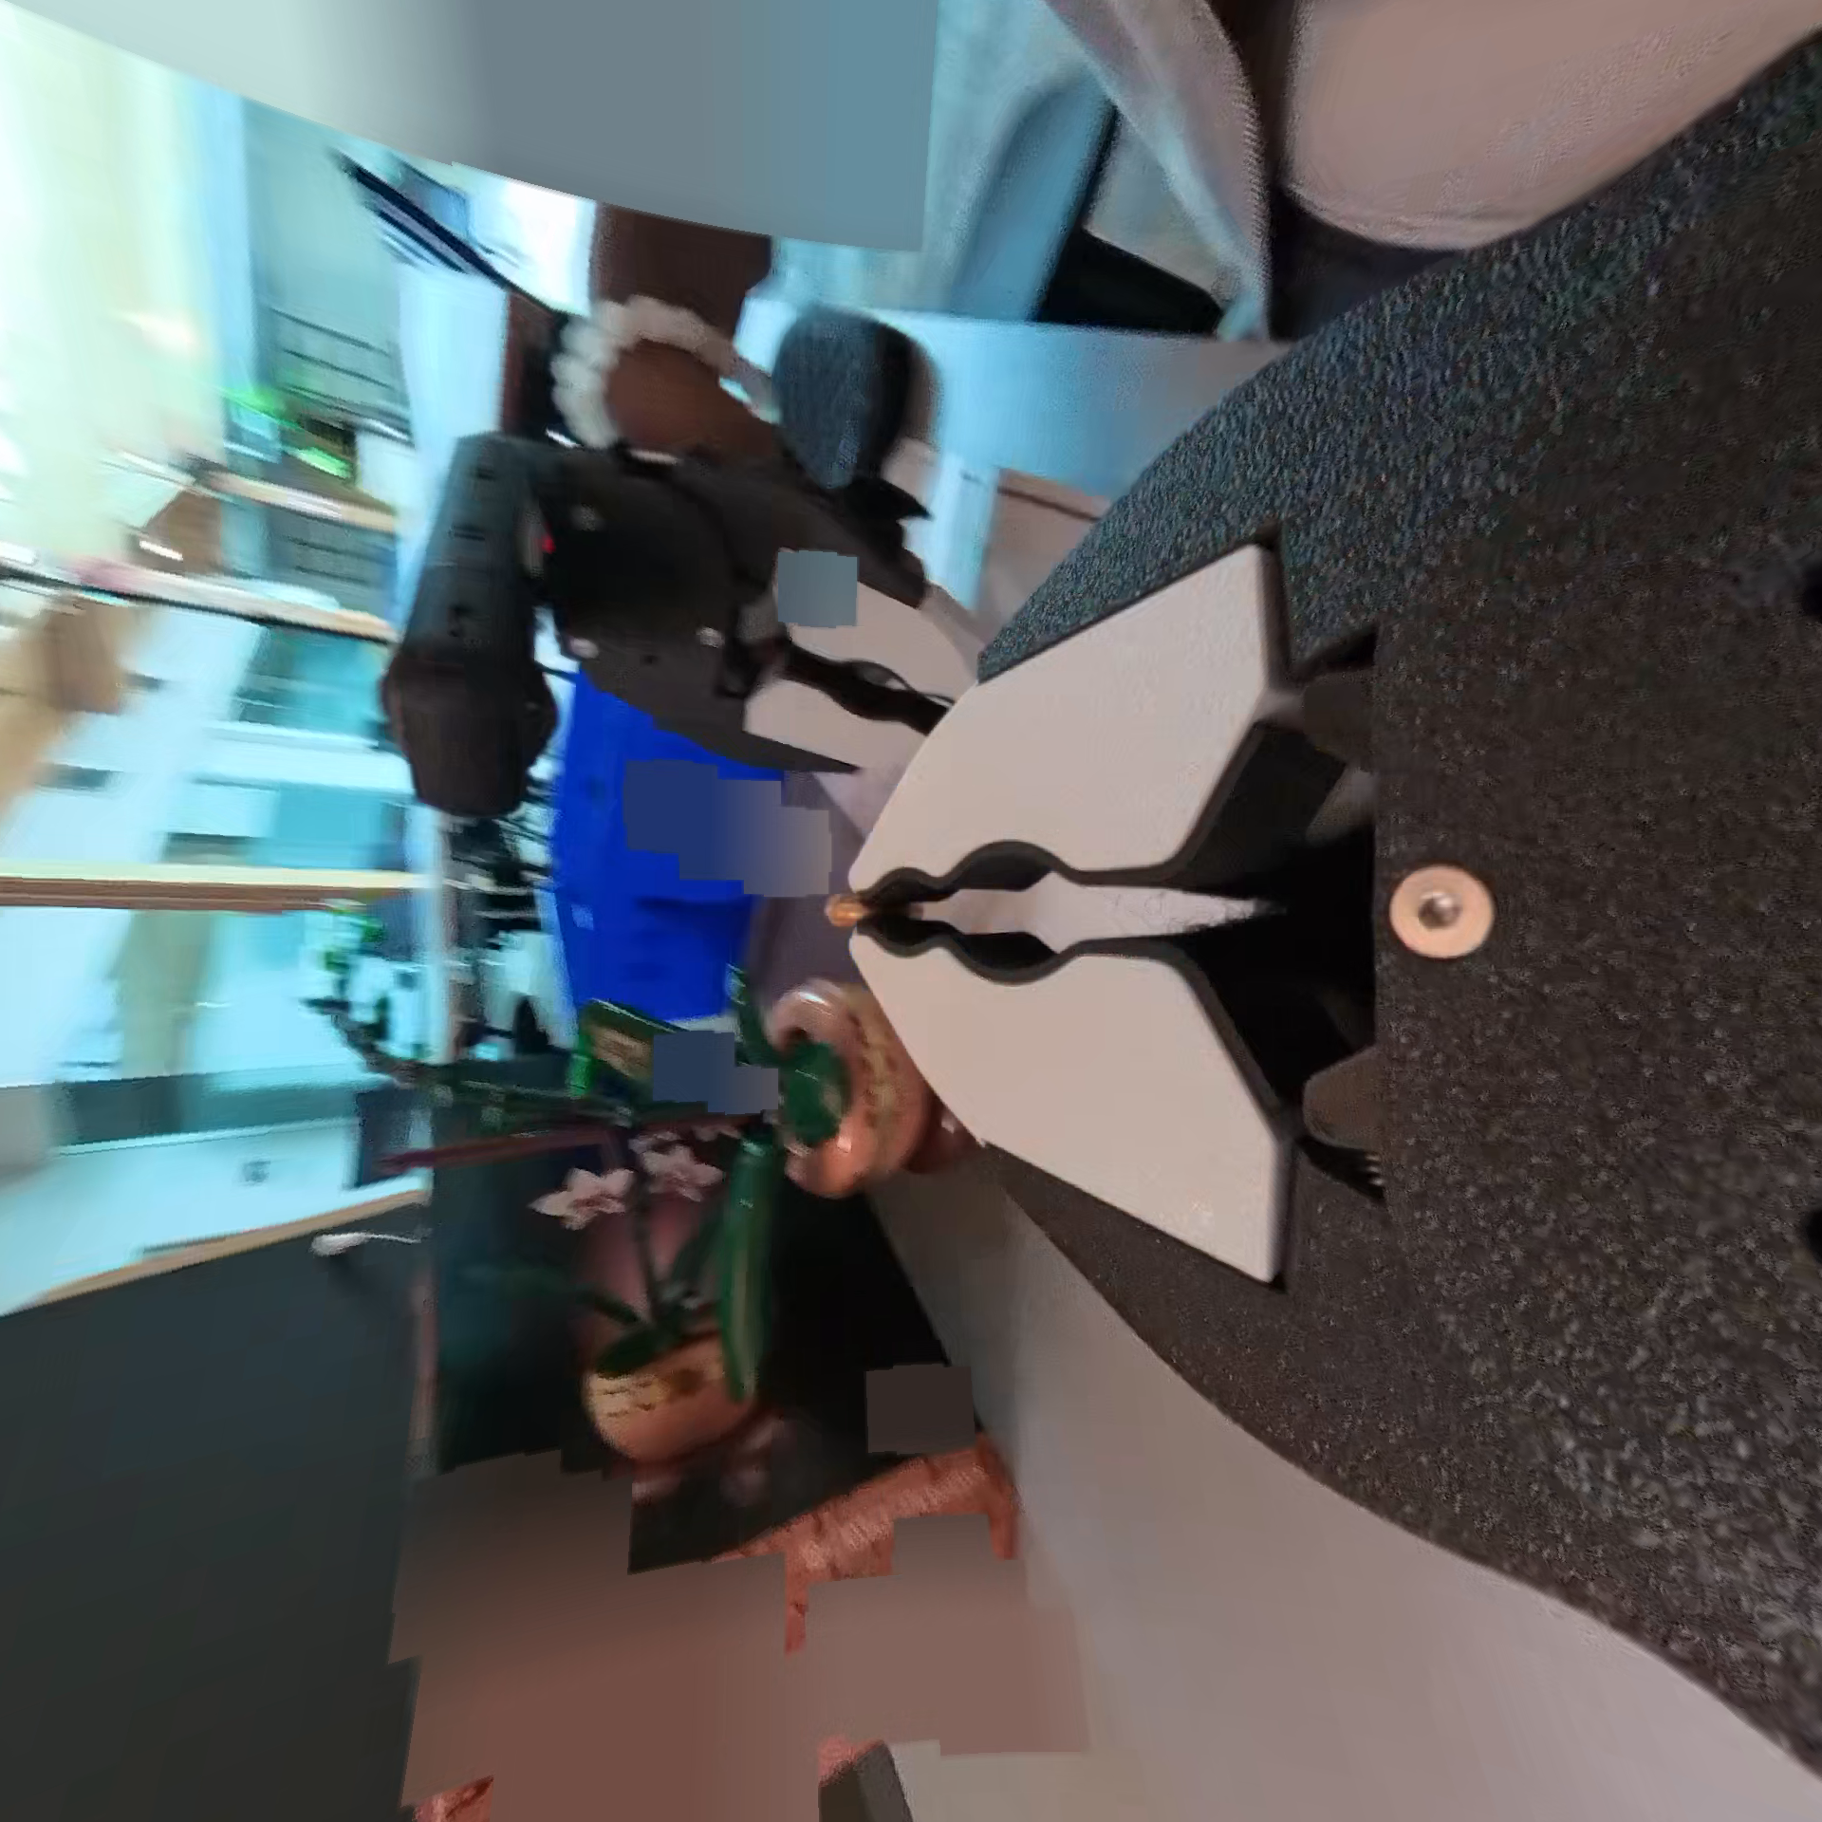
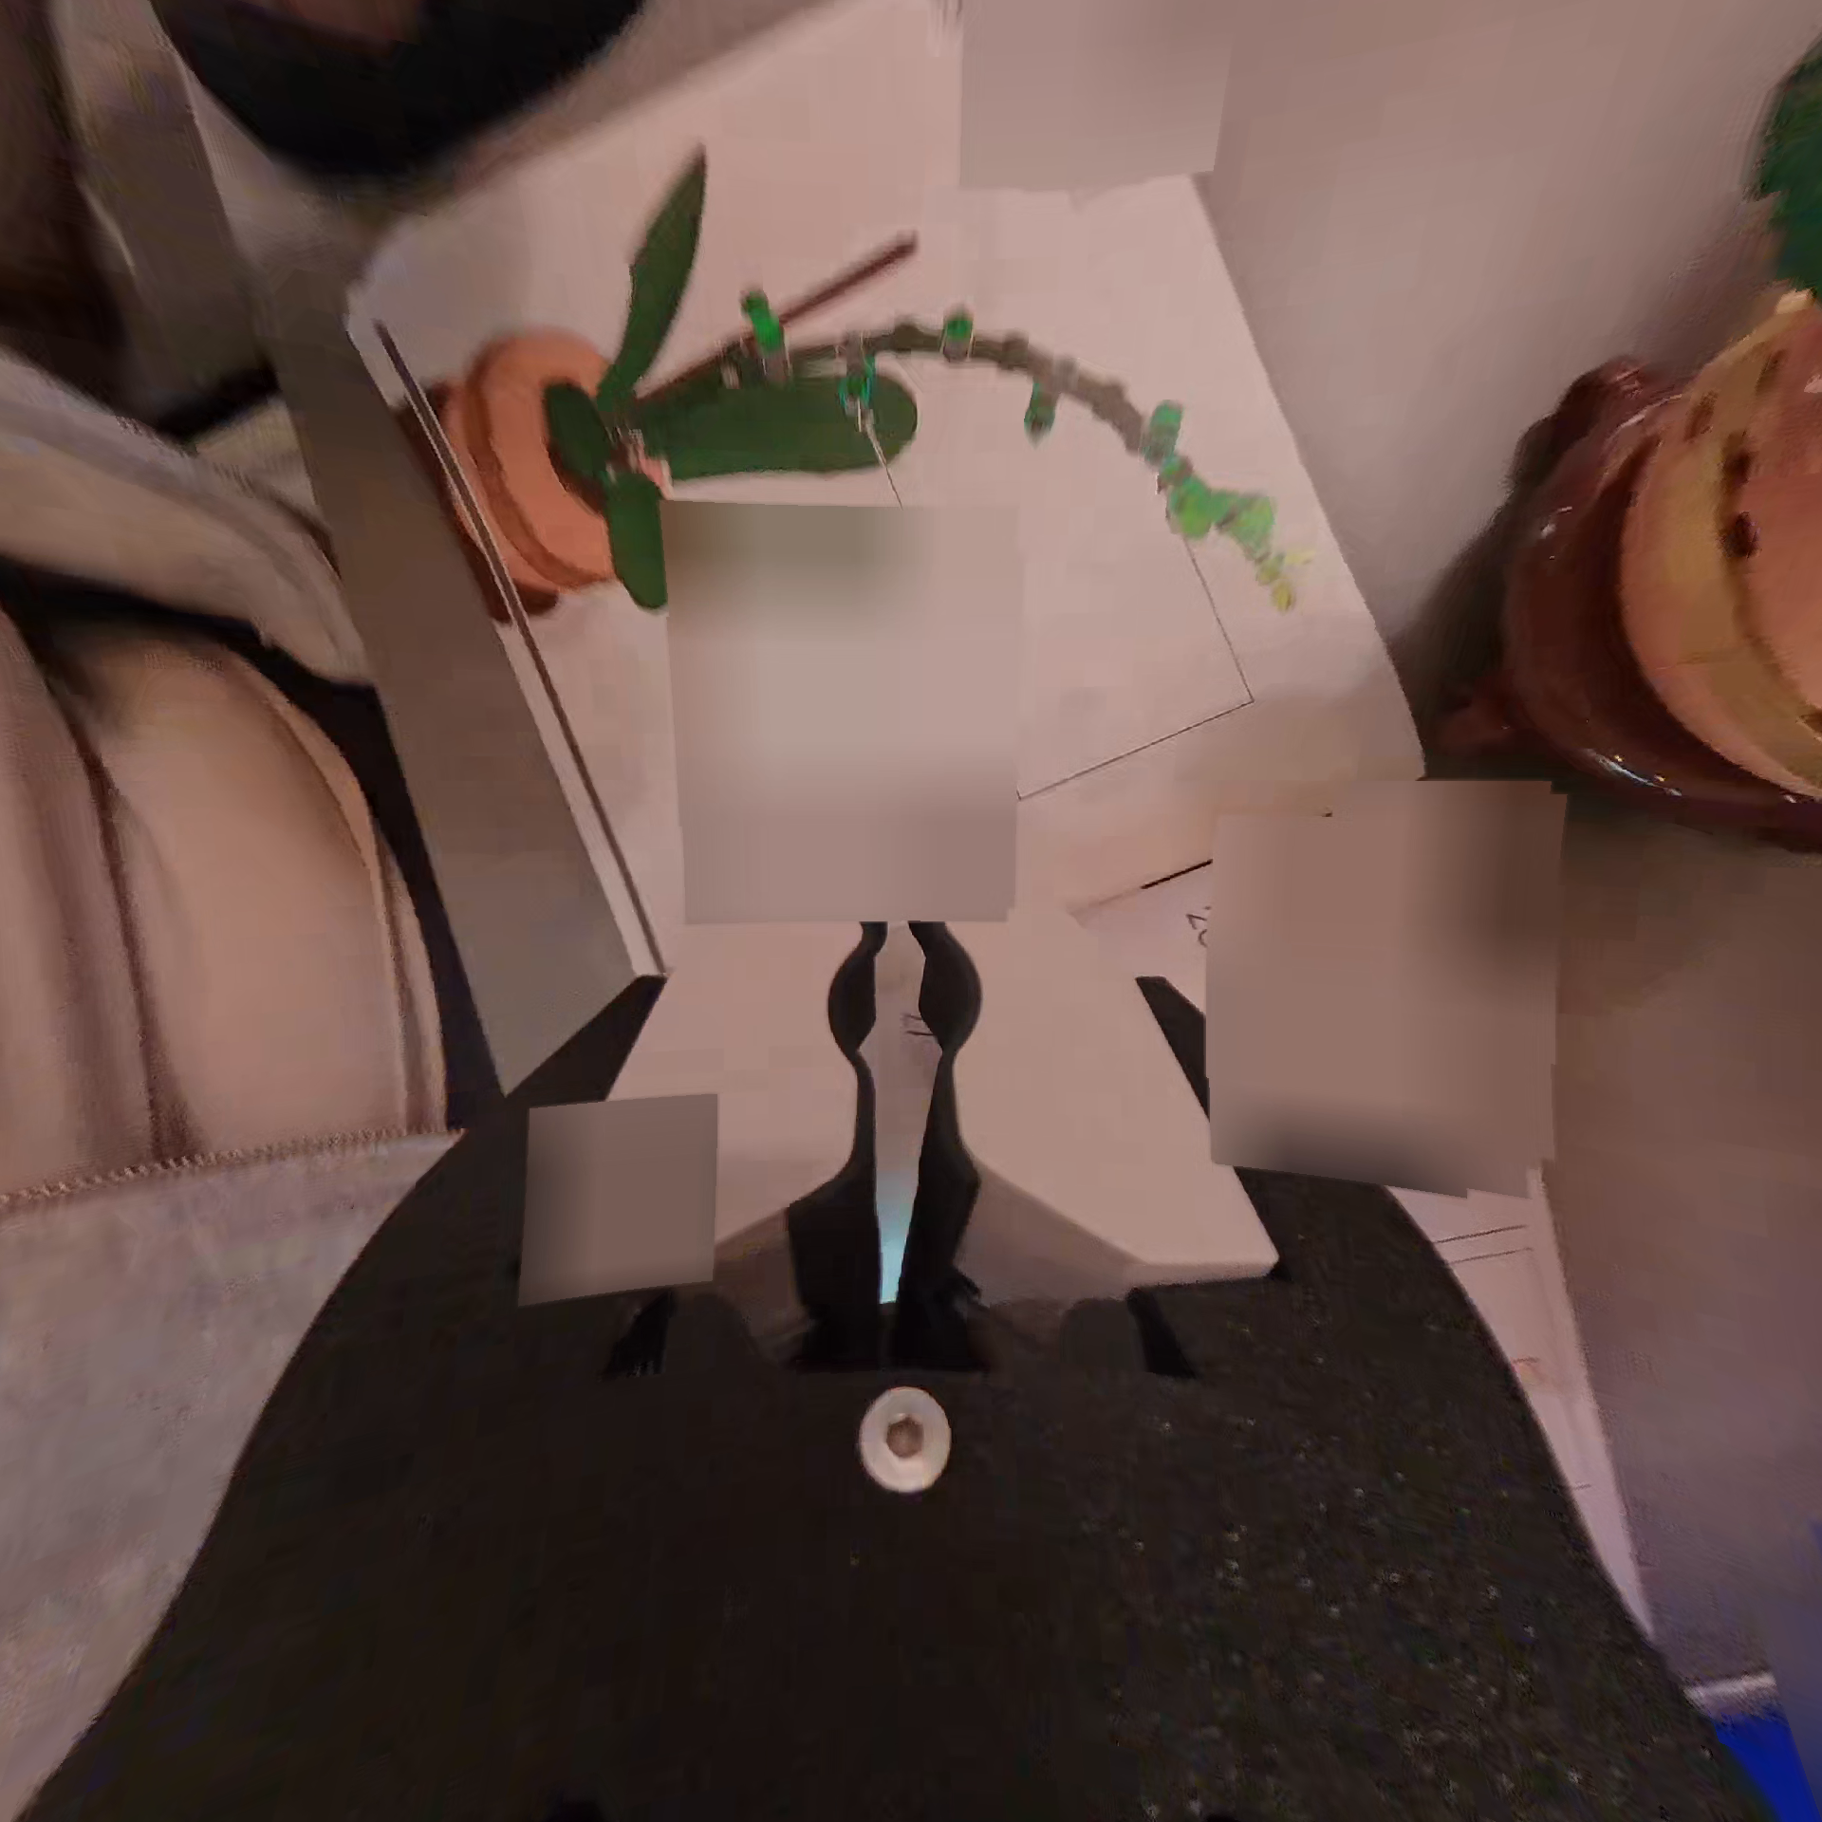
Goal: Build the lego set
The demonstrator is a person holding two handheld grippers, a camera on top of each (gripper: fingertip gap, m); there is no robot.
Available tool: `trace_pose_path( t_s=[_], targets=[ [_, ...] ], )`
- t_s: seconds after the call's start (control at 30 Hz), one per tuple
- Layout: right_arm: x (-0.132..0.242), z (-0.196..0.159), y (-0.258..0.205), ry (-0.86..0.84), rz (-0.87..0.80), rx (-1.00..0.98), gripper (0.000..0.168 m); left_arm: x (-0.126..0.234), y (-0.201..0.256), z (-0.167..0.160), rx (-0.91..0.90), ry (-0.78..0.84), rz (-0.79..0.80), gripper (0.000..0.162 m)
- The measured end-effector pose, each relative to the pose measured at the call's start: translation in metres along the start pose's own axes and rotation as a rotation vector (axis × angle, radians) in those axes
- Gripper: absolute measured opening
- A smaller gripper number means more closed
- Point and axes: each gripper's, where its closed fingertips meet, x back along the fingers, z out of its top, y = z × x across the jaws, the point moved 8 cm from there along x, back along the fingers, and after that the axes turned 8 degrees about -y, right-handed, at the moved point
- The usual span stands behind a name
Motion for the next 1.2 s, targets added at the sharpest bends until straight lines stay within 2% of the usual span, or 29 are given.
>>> trace_pose_path(
  t_s=[0.03, 0.23, 0.3, 0.4, 0.63, 0.8, 0.97, 1.2],
  targets=[
    [-0.005, 0.002, 0.005, -0.052, 0.007, 0.037, 0.004, 0.000, -0.003, -0.002, -0.030, -0.068, 0.018, 0.002],
    [-0.029, 0.034, 0.007, -0.179, 0.063, 0.430, 0.004, -0.006, -0.012, -0.023, -0.082, -0.391, -0.194, 0.002],
    [-0.037, 0.041, 0.005, -0.212, 0.053, 0.558, 0.007, -0.013, -0.016, -0.032, -0.120, -0.451, -0.229, 0.002],
    [-0.035, 0.049, 0.002, -0.148, 0.020, 0.651, 0.012, -0.024, -0.013, -0.041, -0.147, -0.495, -0.300, 0.002],
    [-0.024, 0.037, 0.006, -0.040, -0.069, 0.573, 0.019, -0.026, -0.009, -0.046, -0.174, -0.522, -0.345, 0.002],
    [-0.032, 0.029, 0.007, 0.025, 0.003, 0.517, 0.019, -0.029, -0.007, -0.050, -0.188, -0.560, -0.339, 0.002],
    [-0.038, 0.031, 0.012, 0.002, 0.081, 0.491, 0.015, -0.029, -0.008, -0.051, -0.185, -0.570, -0.332, 0.002],
    [-0.039, 0.043, 0.010, -0.146, 0.075, 0.510, 0.013, -0.027, -0.012, -0.048, -0.150, -0.530, -0.323, 0.002]
  ],
)
